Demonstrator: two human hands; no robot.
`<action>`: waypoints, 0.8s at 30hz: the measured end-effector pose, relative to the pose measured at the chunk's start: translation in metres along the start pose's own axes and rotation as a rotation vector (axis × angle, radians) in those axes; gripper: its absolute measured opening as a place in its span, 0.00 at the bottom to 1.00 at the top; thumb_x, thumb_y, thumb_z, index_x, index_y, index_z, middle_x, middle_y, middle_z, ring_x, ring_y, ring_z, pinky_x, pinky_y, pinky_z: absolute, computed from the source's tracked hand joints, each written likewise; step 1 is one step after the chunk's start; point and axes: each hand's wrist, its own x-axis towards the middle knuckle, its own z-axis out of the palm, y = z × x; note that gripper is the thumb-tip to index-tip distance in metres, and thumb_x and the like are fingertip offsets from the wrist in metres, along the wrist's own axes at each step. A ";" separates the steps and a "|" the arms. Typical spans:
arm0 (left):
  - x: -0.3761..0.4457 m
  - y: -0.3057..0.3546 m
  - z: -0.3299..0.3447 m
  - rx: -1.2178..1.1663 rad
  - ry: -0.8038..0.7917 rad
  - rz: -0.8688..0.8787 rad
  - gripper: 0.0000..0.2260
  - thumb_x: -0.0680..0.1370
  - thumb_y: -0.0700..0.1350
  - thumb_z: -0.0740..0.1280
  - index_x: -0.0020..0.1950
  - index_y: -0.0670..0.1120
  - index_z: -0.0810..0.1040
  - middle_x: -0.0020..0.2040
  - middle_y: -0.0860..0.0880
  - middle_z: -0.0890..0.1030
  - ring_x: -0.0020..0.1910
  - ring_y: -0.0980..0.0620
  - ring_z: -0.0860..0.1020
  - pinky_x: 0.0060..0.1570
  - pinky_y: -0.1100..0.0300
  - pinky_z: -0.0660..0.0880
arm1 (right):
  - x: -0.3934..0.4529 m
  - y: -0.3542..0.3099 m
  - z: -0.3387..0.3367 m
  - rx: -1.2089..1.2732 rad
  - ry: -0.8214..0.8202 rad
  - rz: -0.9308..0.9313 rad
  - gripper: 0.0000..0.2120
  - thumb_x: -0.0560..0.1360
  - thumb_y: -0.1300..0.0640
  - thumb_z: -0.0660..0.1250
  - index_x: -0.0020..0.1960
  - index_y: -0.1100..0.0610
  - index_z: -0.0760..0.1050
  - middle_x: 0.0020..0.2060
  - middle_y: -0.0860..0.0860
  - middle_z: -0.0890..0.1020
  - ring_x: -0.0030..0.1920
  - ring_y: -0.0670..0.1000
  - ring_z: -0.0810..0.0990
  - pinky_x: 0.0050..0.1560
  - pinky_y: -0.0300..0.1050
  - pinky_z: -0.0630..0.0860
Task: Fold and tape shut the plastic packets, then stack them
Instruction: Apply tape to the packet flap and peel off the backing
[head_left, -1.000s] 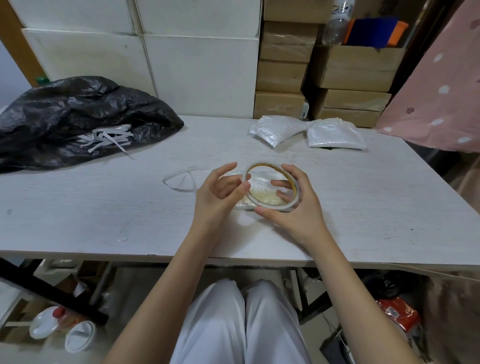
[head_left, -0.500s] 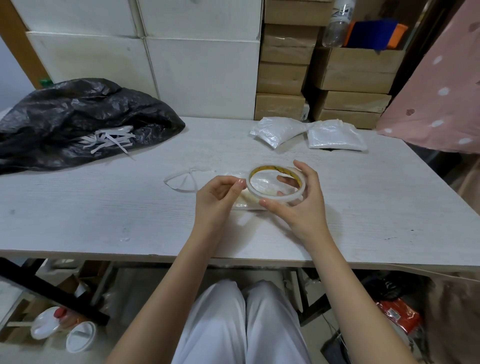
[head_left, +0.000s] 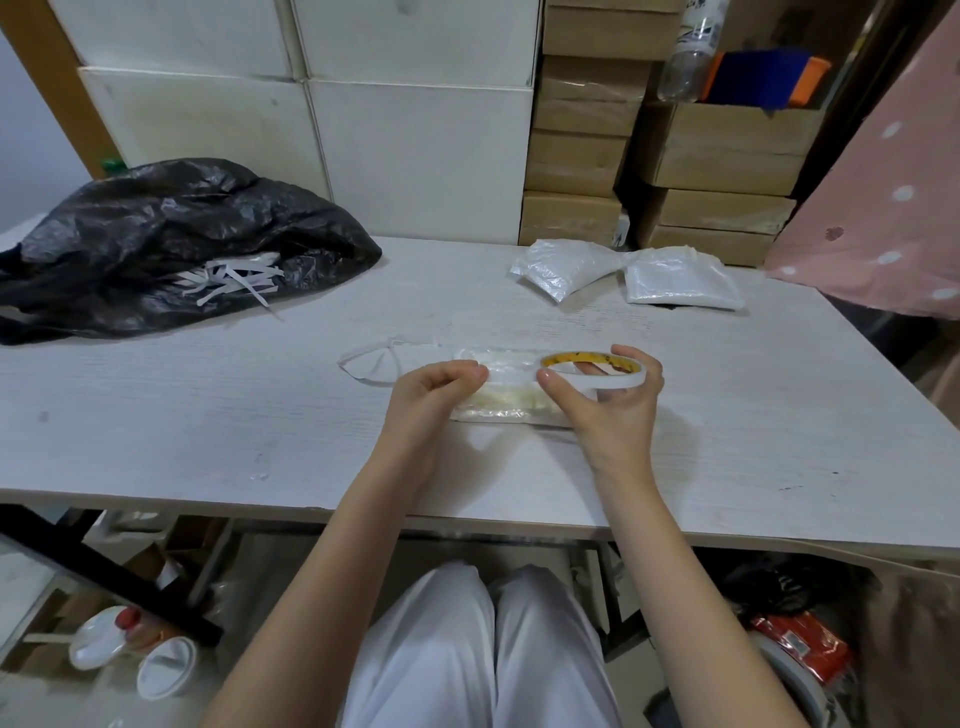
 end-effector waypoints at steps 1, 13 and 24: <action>0.001 0.003 -0.002 -0.018 -0.041 -0.018 0.06 0.74 0.38 0.69 0.38 0.44 0.82 0.43 0.47 0.84 0.45 0.52 0.82 0.52 0.60 0.76 | 0.001 -0.001 0.002 0.002 -0.005 -0.002 0.33 0.60 0.63 0.80 0.52 0.45 0.63 0.61 0.60 0.71 0.54 0.53 0.80 0.47 0.36 0.79; 0.015 0.001 -0.014 0.159 -0.056 0.029 0.07 0.75 0.35 0.66 0.37 0.41 0.75 0.53 0.45 0.81 0.50 0.51 0.80 0.50 0.65 0.74 | 0.005 0.004 0.017 -0.336 0.021 -0.094 0.46 0.54 0.52 0.76 0.62 0.40 0.51 0.63 0.54 0.65 0.51 0.54 0.76 0.47 0.50 0.79; 0.019 -0.019 -0.012 0.396 -0.017 0.250 0.13 0.75 0.30 0.61 0.34 0.44 0.67 0.45 0.50 0.77 0.42 0.60 0.76 0.39 0.73 0.71 | 0.003 0.003 0.021 -0.558 0.031 -0.197 0.47 0.60 0.62 0.77 0.70 0.56 0.53 0.56 0.46 0.56 0.55 0.44 0.61 0.43 0.23 0.64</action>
